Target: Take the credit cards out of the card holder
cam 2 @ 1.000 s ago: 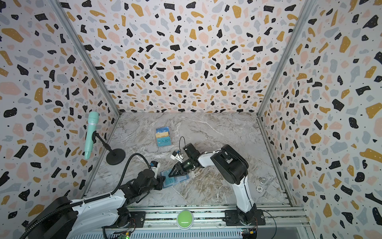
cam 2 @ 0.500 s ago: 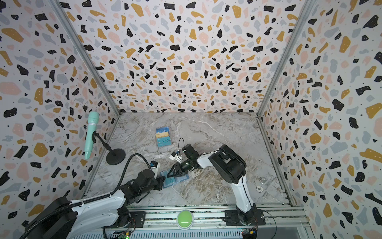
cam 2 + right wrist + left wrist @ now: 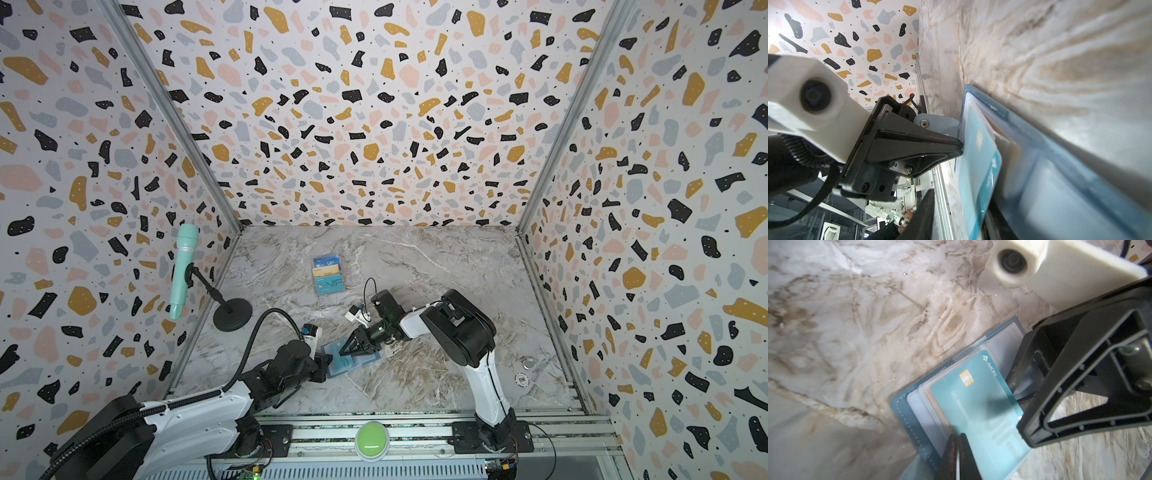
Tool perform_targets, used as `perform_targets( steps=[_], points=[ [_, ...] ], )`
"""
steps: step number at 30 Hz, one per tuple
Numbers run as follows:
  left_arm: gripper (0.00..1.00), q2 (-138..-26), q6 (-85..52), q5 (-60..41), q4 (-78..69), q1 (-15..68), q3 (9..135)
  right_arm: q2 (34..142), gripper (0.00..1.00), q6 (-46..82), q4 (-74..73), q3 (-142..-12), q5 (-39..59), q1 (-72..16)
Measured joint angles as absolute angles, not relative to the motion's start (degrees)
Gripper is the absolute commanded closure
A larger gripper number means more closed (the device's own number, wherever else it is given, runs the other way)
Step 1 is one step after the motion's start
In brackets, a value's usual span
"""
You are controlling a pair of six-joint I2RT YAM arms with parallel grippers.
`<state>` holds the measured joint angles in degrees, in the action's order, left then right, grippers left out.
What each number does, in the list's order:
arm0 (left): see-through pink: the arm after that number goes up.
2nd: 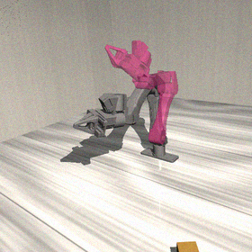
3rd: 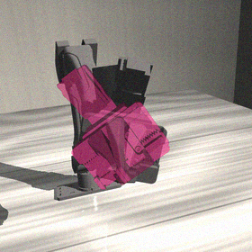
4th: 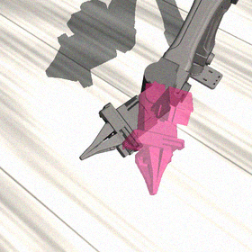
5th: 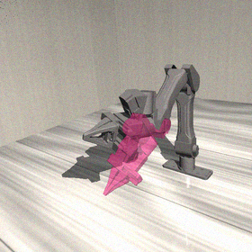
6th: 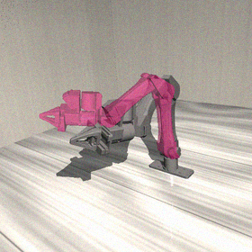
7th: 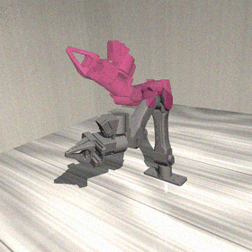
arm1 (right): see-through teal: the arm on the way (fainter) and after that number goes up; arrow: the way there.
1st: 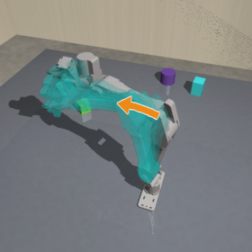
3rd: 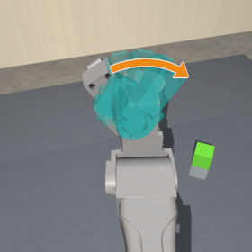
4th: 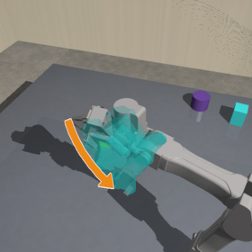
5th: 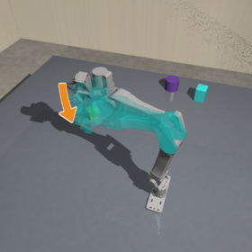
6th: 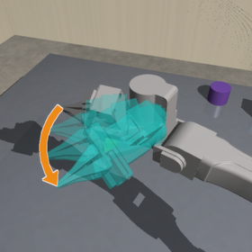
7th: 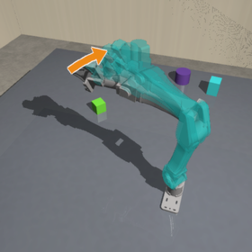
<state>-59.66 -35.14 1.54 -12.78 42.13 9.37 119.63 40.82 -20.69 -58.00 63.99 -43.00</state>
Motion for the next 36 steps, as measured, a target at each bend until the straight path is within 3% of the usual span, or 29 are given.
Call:
perform_targets(
  steps=[17,26,36],
  points=[
    [0.91,-61.0,-35.1,1.6,-13.9,42.1,9.7,118.8,0.68,43.4,-25.6,-56.1,66.5,-41.8],
    [0.91,-61.5,-35.1,1.7,-14.1,42.1,9.9,118.8,0.61,43.5,-25.9,-56.1,66.2,-42.1],
    [0.91,-61.5,-35.1,1.8,-14.1,42.1,9.9,119.5,0.64,40.7,-20.1,-60.4,63.2,-44.5]
  ],
)
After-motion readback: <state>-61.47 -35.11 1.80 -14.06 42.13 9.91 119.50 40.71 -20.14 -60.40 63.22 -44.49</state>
